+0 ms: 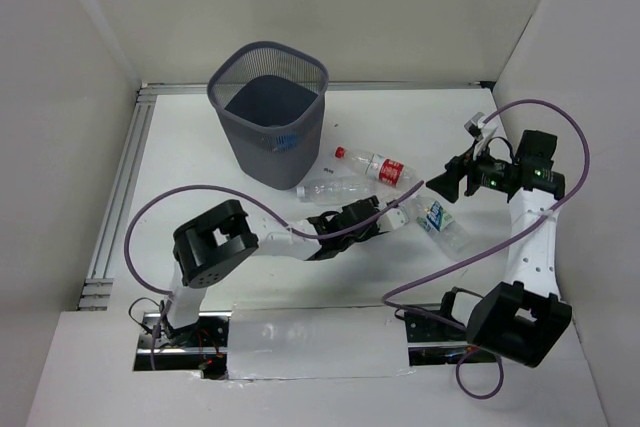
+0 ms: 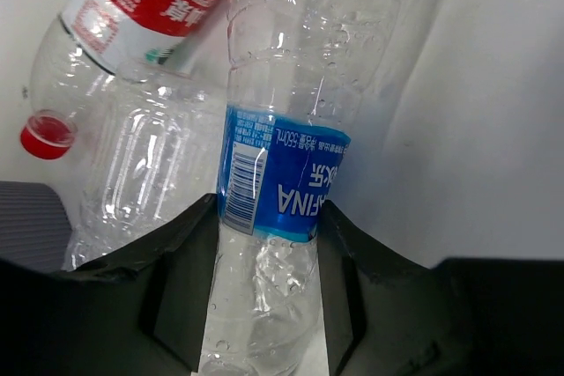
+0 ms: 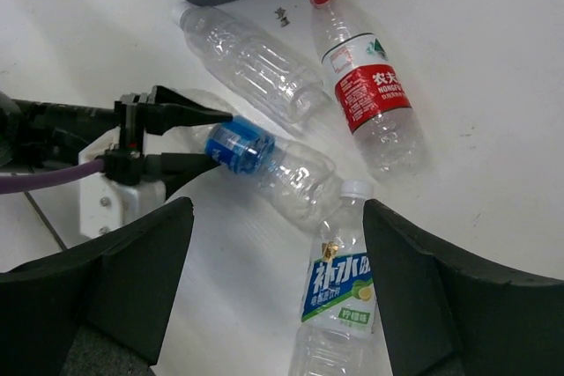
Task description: Put the plastic bottles in the bin
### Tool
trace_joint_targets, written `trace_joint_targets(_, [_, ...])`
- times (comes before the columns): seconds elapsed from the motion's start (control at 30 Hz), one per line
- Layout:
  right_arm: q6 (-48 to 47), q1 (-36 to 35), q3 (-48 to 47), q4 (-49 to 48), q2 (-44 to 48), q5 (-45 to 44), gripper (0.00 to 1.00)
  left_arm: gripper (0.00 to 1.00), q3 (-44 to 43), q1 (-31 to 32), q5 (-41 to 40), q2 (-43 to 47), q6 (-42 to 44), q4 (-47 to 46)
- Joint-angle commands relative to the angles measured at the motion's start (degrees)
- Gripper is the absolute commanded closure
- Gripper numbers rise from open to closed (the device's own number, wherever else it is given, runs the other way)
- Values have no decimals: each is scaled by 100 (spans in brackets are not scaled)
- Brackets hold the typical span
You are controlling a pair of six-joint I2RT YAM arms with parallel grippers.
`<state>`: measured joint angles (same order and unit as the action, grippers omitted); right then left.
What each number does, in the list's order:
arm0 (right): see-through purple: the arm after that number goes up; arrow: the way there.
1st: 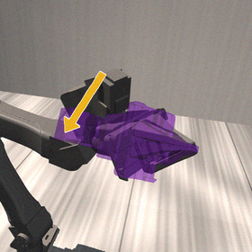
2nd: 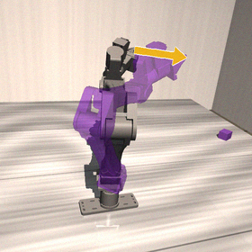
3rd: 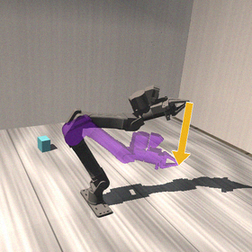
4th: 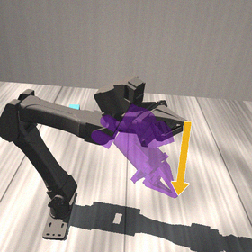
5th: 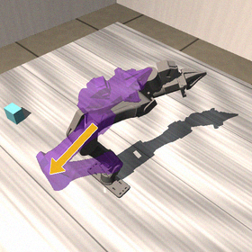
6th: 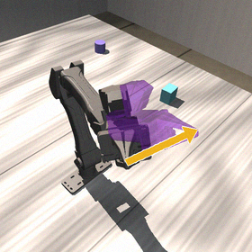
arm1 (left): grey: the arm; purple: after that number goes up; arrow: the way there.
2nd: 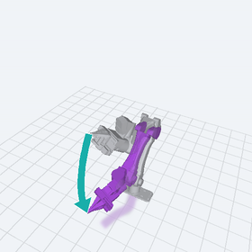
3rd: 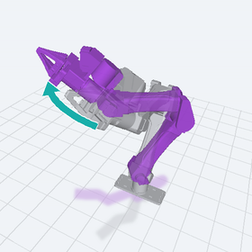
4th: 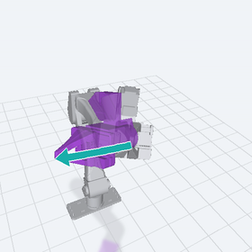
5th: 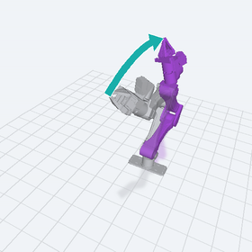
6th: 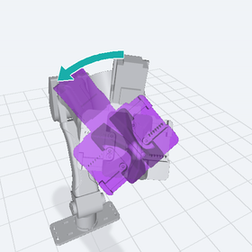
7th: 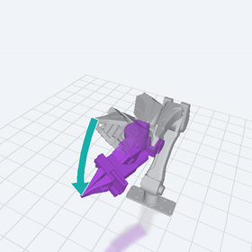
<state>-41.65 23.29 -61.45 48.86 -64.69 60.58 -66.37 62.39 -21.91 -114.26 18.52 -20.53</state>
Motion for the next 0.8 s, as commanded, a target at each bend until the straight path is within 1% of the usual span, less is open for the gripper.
trace_joint_targets(0.0, [16,35,-165,-122,-105,-72,15,99,98,273,618,463,-612,629])
trace_joint_targets(0.03, [16,35,-165,-122,-106,-72,15,100,98,343,696,631,-674,778])
trace_joint_targets(0.07, [16,88,-165,-122,-106,-125,15,100,167,396,767,1042,-796,849])
trace_joint_targets(0.17, [340,140,-96,-385,-106,-344,15,100,238,467,908,1738,-1112,1234])
trace_joint_targets(0.2, [429,141,-43,-551,-106,-432,15,100,238,467,856,1975,-1184,1349])
trace_joint_targets(0.23, [569,141,-42,-614,-106,-615,15,100,238,467,612,2421,-1237,1429])
trace_joint_targets(0.3, [701,141,10,-772,-106,-801,15,100,134,467,408,2846,-1237,1587])
trace_joint_targets(0.37, [972,141,10,-842,-167,-1100,15,100,-199,196,75,3293,-1237,1675])
trace_joint_targets(0.4, [1140,141,10,-843,-167,-1214,12,100,-358,90,-31,3392,-1237,1728])
trace_joint_targets(0.43, [1289,193,10,-921,-263,-1328,4,100,-516,-24,-163,3462,-1237,1780])
trace_joint_targets(0.47, [1291,194,-94,-809,-325,-1329,0,100,-822,-269,-460,3515,-1237,1781])
trace_joint_targets(0.53, [1291,264,-148,-738,-378,-1251,0,100,-1131,-525,-681,3516,-1237,1851])
trace_joint_targets(0.57, [1291,325,-148,-738,-378,-1172,0,100,-1368,-787,-683,3568,-1176,1764])
trace_joint_targets(0.63, [1291,325,-148,-886,-325,-1171,0,100,-1527,-1009,-605,3568,-1176,1528])
trace_joint_targets(0.67, [1343,325,-87,-887,-264,-1171,0,100,-1633,-1131,-325,3620,-1237,1335])
trace_joint_targets(0.7, [1257,325,-86,-887,-264,-1101,0,100,-1895,-1394,-236,3621,-1481,1263])
trace_joint_targets(0.77, [1124,325,-86,-773,-264,-1101,0,100,-2133,-1667,-103,3621,-1754,1122])
